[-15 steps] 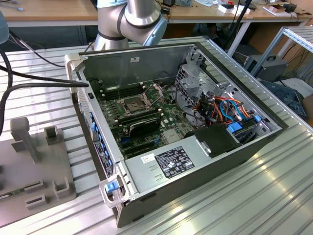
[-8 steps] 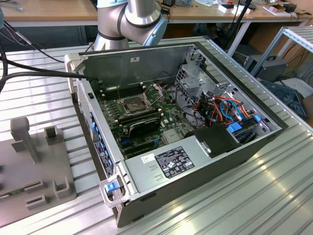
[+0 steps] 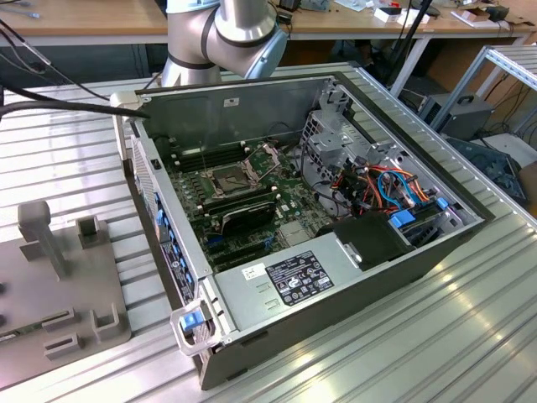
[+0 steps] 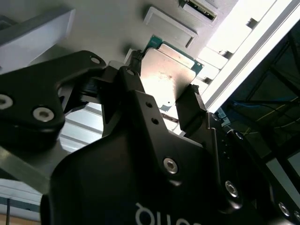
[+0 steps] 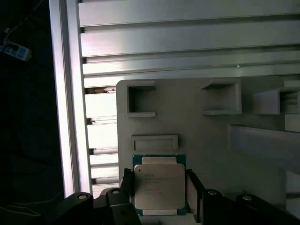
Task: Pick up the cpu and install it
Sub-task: 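Pick up the cpu and move it towards the insertion slot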
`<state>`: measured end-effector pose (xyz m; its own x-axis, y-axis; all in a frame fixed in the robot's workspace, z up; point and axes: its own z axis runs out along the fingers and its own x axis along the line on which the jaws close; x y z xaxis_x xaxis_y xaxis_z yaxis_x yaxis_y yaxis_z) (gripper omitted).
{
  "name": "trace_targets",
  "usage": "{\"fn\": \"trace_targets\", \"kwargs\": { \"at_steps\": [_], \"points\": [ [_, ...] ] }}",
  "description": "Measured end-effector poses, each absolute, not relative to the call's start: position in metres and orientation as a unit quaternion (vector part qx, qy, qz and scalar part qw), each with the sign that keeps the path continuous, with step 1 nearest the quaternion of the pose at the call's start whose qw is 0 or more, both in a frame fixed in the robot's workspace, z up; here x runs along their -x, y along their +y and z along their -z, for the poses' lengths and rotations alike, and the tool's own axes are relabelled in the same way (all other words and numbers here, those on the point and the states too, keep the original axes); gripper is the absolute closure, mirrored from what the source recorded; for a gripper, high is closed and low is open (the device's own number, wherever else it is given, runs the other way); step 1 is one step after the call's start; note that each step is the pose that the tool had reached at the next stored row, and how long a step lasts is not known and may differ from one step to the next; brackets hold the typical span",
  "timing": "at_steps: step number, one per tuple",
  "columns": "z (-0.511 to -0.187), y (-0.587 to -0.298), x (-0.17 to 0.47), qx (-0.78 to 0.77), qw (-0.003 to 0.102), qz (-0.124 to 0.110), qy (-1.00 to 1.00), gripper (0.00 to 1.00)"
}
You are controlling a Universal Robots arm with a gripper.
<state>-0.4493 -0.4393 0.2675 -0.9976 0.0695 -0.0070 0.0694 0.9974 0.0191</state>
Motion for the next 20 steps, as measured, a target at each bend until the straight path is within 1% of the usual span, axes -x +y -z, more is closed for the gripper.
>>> {"fn": "trace_targets", "kwargs": {
  "at_steps": [10,20],
  "points": [
    [-0.298,-0.439,0.449,-0.035,0.004,-0.009,0.999,0.45],
    [-0.321,-0.439,0.449,-0.035,0.004,-0.009,0.999,0.45]
  ]
}}
